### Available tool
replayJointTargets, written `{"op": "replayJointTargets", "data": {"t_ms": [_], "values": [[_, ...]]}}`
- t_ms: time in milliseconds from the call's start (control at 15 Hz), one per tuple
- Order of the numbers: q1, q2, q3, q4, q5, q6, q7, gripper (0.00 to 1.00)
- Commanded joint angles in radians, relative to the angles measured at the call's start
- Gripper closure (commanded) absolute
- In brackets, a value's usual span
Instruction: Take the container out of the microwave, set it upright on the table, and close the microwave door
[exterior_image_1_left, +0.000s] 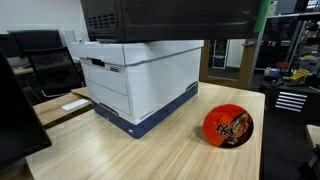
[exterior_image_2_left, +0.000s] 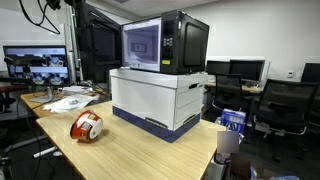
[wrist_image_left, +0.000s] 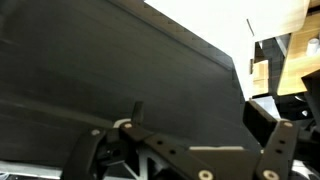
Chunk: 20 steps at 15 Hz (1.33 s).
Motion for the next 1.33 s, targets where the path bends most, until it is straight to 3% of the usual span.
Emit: {"op": "replayJointTargets", "data": {"t_ms": [0, 267, 667, 933, 1267], "values": [[0.011, 0.021, -0.091, -0.007, 0.029, -0.002, 0.026, 0.00], [-0.001, 0.050, -0.177, -0.012, 0.035, 0.046, 0.015, 0.00], [0.005, 0.150, -0.297, 0.015, 0.049, 0.259, -0.101, 0.00], [0.015, 0.238, -0.343, 0.069, 0.098, 0.361, -0.242, 0.00], [0.043, 0.297, -0.368, 0.115, 0.164, 0.383, -0.376, 0.00]]}}
